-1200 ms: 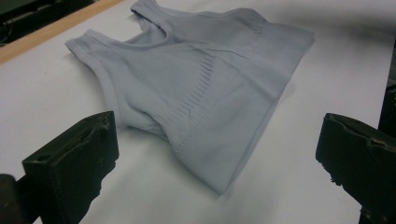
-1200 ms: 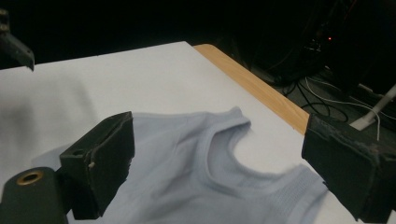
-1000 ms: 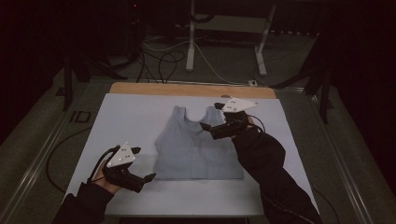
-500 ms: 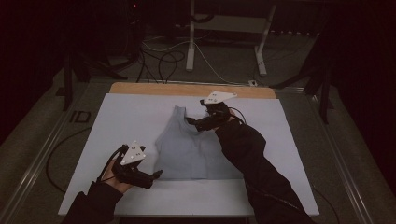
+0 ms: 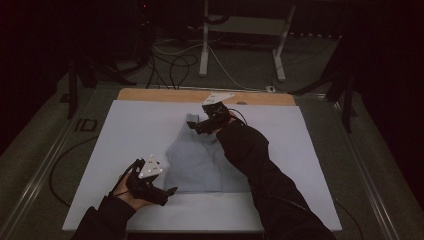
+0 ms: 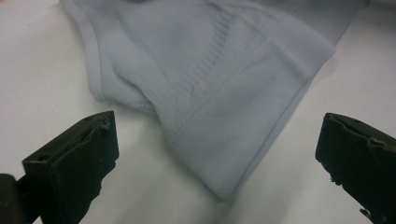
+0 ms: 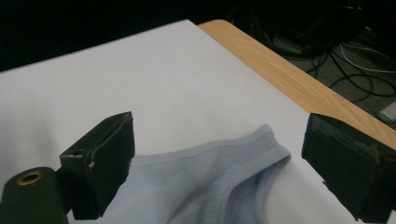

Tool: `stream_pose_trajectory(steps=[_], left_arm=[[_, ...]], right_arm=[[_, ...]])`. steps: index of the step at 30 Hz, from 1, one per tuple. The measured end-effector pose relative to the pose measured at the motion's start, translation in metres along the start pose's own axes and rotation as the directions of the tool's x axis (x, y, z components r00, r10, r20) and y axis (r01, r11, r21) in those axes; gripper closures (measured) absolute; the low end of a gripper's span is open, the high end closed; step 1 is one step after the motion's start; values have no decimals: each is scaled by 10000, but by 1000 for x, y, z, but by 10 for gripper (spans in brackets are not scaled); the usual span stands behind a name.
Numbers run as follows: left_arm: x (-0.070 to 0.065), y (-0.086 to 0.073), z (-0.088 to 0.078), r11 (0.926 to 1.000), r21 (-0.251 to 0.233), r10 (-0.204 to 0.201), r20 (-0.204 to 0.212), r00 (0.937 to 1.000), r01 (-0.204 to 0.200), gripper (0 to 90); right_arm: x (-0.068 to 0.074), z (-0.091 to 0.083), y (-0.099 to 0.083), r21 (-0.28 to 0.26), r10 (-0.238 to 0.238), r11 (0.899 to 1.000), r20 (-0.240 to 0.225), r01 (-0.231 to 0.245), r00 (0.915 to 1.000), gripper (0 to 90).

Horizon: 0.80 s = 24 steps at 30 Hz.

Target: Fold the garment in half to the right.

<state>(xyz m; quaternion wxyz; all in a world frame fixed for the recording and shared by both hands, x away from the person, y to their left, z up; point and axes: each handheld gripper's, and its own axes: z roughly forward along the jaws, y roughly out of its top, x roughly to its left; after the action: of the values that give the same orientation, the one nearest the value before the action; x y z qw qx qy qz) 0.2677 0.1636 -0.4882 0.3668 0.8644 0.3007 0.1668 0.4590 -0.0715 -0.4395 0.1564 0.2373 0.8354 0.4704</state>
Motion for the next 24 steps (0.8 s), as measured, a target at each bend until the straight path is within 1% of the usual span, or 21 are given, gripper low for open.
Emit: stream_pose_trajectory(steps=[2, 5, 8, 12, 13, 14, 15, 16, 17, 18, 19, 20, 21, 23, 24], left_arm=[[1, -2, 2, 9999, 90, -110, 76, 9999, 109, 5], [1, -5, 6, 9991, 424, -72, 95, 9999, 68, 5], [2, -8, 10, 9979, 633, -117, 117, 9999, 110, 16], [3, -12, 16, 9961, 887, -50, 280, 9996, 25, 38], [3, -13, 17, 9951, 985, -15, 364, 9993, -21, 59], [3, -13, 17, 9951, 985, -15, 364, 9993, -21, 75], [3, -13, 17, 9951, 985, -15, 364, 9993, -21, 75], [4, -15, 23, 9924, 1229, -28, 373, 9993, -18, 97], [4, -15, 24, 9923, 1242, -45, 361, 9993, 0, 124], [5, -15, 26, 9911, 1333, -35, 423, 9991, -21, 128], [5, -16, 28, 9901, 1406, -13, 490, 9988, -56, 156], [6, -16, 30, 9890, 1477, -19, 490, 9988, -53, 163], [7, -17, 32, 9876, 1572, -69, 540, 9985, -17, 172], [8, -18, 34, 9862, 1654, -161, 666, 9977, 49, 231], [9, -18, 35, 9854, 1701, -207, 835, 9963, 62, 255]], right_arm=[[-1, 7, 2, 92, 135, 9999, 89, -136, 9999, 96], [-4, 16, 4, 338, 185, 9993, 106, -189, 9998, 96], [-7, 25, 4, 571, 332, 9978, 118, -339, 9994, 96], [-8, 35, 4, 681, 456, 9966, 33, -457, 9990, 96], [-9, 37, 4, 671, 474, 9966, -7, -472, 9989, 96], [-9, 37, 4, 671, 474, 9966, -7, -472, 9989, 96], [-9, 40, 3, 732, 476, 9962, -71, -470, 9988, 96], [-9, 45, 2, 789, 513, 9956, -7, -511, 9987, 96], [-10, 47, 1, 809, 597, 9950, -28, -593, 9982, 95], [-10, 49, 1, 834, 615, 9946, -46, -609, 9981, 95], [-11, 52, 0, 885, 607, 9942, 0, -605, 9982, 96], [-11, 54, -1, 946, 608, 9937, -3, -605, 9981, 96], [-12, 55, -1, 951, 619, 9936, -24, -614, 9981, 96], [-12, 59, -3, 1085, 658, 9919, -16, -653, 9978, 96], [-13, 61, -3, 1145, 678, 9912, -30, -670, 9977, 96]])
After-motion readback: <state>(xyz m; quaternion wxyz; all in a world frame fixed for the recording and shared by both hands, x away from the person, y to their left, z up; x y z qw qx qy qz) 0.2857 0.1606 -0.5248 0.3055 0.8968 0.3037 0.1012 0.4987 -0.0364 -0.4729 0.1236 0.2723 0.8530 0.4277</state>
